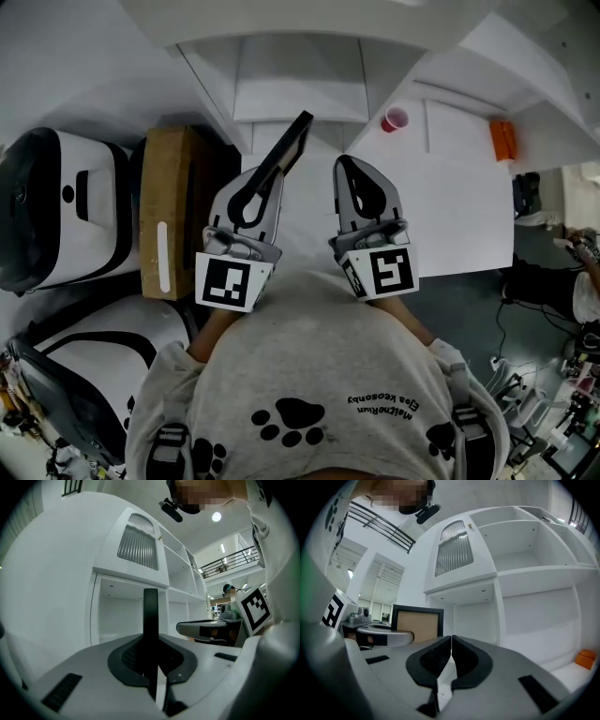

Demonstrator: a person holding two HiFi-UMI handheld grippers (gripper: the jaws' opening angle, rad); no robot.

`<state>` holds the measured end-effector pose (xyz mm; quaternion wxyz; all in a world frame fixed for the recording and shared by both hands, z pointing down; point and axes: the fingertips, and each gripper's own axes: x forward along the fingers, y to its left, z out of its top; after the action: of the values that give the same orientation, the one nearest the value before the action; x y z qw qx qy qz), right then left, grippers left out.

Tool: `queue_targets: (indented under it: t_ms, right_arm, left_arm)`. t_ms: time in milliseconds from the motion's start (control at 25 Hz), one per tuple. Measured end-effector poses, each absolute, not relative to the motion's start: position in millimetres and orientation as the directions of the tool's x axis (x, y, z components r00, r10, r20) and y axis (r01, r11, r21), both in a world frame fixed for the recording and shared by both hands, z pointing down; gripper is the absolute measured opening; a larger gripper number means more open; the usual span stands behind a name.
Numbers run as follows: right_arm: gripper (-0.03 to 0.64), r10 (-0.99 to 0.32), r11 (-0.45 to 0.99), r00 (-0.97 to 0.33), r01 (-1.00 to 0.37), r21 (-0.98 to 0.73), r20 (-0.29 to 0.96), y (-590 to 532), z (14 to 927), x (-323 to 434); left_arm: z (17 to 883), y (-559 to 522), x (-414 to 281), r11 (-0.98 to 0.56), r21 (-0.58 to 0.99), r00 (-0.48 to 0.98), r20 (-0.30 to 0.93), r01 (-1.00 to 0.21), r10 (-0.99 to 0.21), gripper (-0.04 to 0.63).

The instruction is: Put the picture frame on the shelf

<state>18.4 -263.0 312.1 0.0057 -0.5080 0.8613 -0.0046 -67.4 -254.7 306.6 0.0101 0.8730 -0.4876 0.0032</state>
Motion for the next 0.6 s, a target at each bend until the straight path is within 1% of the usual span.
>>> queue_targets:
  t_ms: [400,440,560,600]
  right_arm:
    - [0.034,-0.879,0.475,-0.476,-0.880,-0.025,0.018,-280.0,323.3,18.0]
    - [0.034,-0.880,0.475,-0.475,-0.880,-0.026,0.020,-281.6,323.8,17.9]
    - [0.034,-0.879,0.475,-0.476,-0.880,-0.028,0.027,-287.1,326.9,17.1]
    - [0.034,-0.879,0.476,-0.476,-0.879,-0.029,0.029,-288.9,327.7,16.8]
  left_arm:
    - [311.0,-275.0,-69.3,-0.498,-0.082,0.497,0.029,-0.863,-0.867,0.037]
    - [311.9,-276.7,-69.5,-0.501,-0.111,0.500,0.040,-0.858,-0.865,0.037]
    - [316.7,-282.2,-69.9,-0.526,-0.281,0.519,0.104,-0.803,-0.848,0.037]
    - [317.3,-284.4,-69.9,-0.523,-0.310,0.516,0.113,-0.794,-0.849,0.037]
